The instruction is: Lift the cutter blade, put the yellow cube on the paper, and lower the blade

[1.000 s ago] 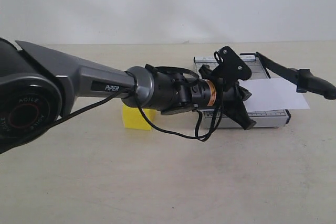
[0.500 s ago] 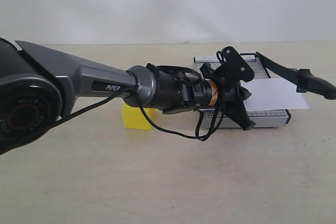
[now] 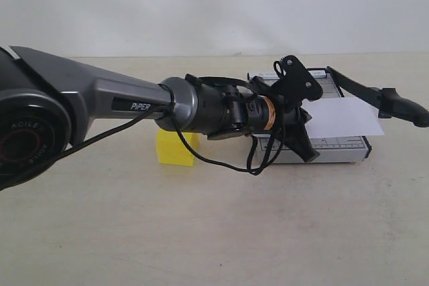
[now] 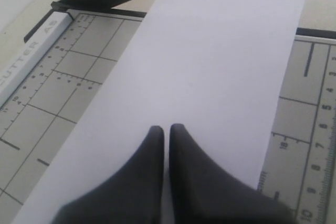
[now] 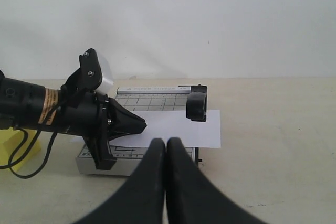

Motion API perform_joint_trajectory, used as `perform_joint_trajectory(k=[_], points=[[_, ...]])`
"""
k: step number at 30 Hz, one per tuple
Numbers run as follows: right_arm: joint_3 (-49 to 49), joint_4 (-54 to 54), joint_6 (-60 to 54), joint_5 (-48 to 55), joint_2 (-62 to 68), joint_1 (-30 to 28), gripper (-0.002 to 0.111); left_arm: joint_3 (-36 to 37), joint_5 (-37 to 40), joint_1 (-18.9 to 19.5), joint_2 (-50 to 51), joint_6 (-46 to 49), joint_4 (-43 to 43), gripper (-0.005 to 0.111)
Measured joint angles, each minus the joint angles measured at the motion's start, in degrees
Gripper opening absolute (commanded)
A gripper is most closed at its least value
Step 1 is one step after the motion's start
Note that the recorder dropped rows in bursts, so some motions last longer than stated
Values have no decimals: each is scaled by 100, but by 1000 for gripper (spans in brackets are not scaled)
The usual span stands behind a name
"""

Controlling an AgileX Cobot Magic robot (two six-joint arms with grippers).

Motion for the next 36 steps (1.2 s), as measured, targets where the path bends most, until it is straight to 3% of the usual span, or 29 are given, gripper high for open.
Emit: perform_joint_trajectory(k=[18,25,36], points=[[14,0,0,3,0,0,0,11,-182,47,-3,0,16,5],[14,0,0,14,0,0,0,11,-292,47,-3,0,16,21],[14,0,0,13,0,0,0,21,-570,47,39,0,16,33]])
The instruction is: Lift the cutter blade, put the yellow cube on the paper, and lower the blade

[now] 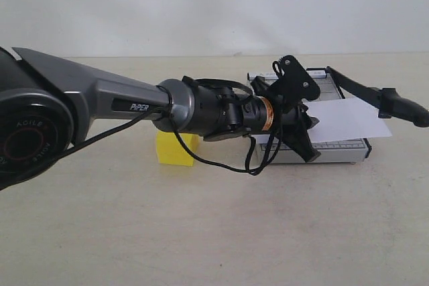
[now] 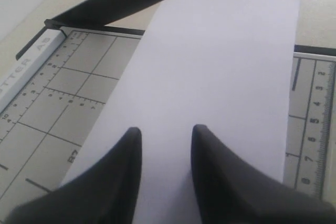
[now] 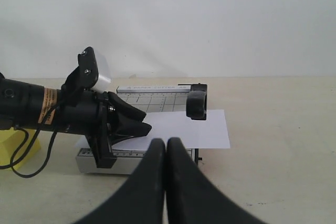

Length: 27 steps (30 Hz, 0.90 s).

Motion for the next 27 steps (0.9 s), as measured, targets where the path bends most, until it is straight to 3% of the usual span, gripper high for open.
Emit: perform_joint_trajectory(k=[19,27], points=[[0,0,0,0,0,0,0,-290,614,0,-65,311,164,34],[0,0,0,0,0,0,0,-290,388,0,-339,2,153,48]])
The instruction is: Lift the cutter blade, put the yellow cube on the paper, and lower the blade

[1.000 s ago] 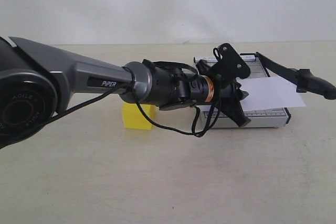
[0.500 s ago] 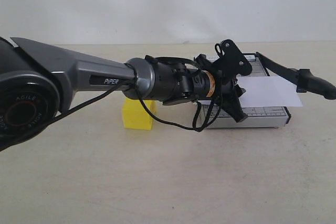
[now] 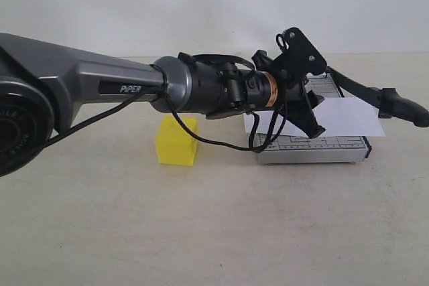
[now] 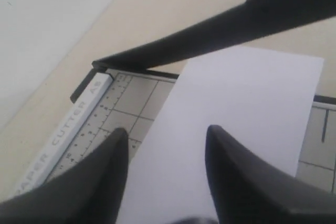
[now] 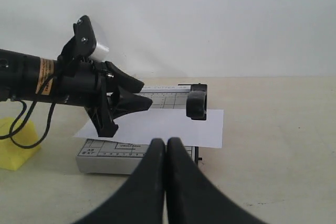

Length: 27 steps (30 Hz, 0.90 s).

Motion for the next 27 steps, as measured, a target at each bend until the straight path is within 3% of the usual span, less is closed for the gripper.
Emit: perform_joint_trajectory(k=[5,9,16,27], points=[[0,0,0,0,0,0,0,0,133,0,-219,-259,0,45],[0,0,0,0,0,0,0,103,369,0,-582,-660,0,33],[0,0,0,0,0,0,0,1288,-195,-11,-1605,-806,-87,31],[0,0,0,0,0,0,0,3318,-229,-22,-3554,-833,-547,31]])
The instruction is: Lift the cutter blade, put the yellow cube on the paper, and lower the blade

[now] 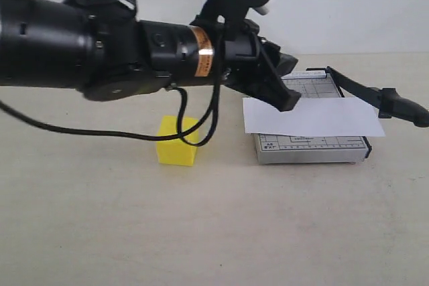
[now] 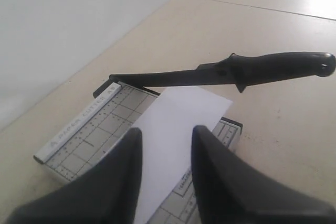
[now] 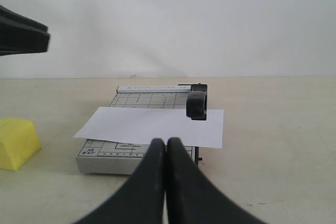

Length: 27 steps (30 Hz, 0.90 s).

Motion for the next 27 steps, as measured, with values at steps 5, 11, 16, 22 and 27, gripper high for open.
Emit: perform_joint_trajectory(k=[5,11,16,22,27], points=[[0,0,0,0,0,0,0,1070,0,0,-1035,0,-292,31],[0,0,0,0,0,0,0,2482,0,0,-2672,0,-591,31],[0,0,0,0,0,0,0,3625,0,0,-4279,-106,-631,31],[0,0,0,0,0,0,0,4972,242,0,-7003,-269,-631,31],[0,0,0,0,0,0,0,5350,1133,0,-9007,-502,-631,31]])
